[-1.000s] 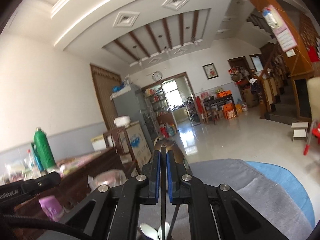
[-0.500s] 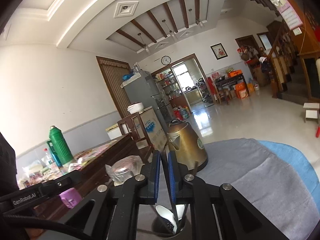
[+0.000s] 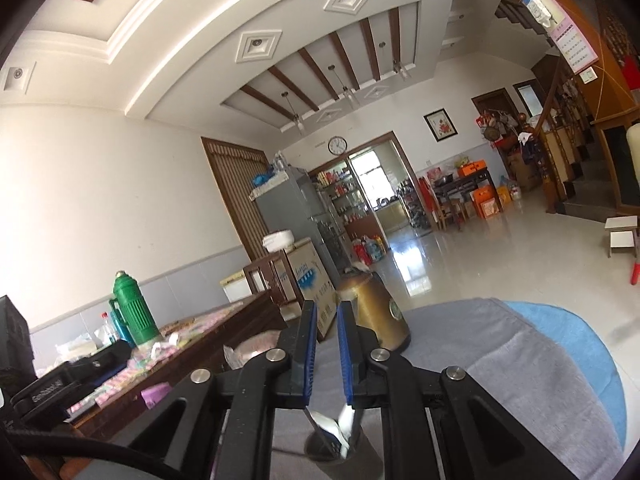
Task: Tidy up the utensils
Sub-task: 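Open both tools and pull them back from the cup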
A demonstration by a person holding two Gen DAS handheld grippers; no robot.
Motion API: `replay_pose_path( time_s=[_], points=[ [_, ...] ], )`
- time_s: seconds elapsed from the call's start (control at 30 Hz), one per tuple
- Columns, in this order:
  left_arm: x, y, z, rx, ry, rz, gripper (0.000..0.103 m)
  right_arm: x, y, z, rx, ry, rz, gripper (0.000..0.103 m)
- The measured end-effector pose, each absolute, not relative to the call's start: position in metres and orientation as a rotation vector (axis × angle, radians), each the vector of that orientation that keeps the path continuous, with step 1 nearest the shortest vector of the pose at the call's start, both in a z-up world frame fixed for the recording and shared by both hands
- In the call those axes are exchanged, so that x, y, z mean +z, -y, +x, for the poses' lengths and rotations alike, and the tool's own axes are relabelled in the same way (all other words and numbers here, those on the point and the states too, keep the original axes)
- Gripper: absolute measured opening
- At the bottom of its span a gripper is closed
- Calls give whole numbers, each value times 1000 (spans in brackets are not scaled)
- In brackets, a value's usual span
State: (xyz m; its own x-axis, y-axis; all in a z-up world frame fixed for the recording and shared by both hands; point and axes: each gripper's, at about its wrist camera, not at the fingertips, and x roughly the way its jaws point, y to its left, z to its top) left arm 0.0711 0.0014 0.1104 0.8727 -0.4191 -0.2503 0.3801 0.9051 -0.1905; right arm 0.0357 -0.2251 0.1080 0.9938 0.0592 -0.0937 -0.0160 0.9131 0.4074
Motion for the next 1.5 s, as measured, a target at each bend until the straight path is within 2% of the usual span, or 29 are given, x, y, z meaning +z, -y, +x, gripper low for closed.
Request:
replay_pose_path(
  time_s=[0.13,0.17,0.23,0.27,0.3,0.5,0.67,1.0,1.5],
  points=[
    [85,3,56,-408,-354,-74,80,89,227,30,39,-187,406,14],
    [77,4,55,-411,-380,-62,80,82,228,29,39,-214,406,19],
    [59,6,51,-401,-433,-35,81,68,231,26,34,-262,408,34],
    [48,6,50,-393,-469,-20,81,60,233,23,30,-284,408,51],
    [36,5,49,-385,-509,-10,81,52,235,21,26,-296,409,60],
    [-27,-5,41,-322,-726,29,81,3,244,3,4,-381,363,58],
    [-52,-3,33,-297,-813,57,81,-33,253,-1,-11,-425,372,57],
    [-67,36,34,-279,-852,162,81,-70,264,11,34,-400,464,56],
    [-70,77,64,-242,-915,168,81,-83,287,23,98,-412,629,56]
  ],
)
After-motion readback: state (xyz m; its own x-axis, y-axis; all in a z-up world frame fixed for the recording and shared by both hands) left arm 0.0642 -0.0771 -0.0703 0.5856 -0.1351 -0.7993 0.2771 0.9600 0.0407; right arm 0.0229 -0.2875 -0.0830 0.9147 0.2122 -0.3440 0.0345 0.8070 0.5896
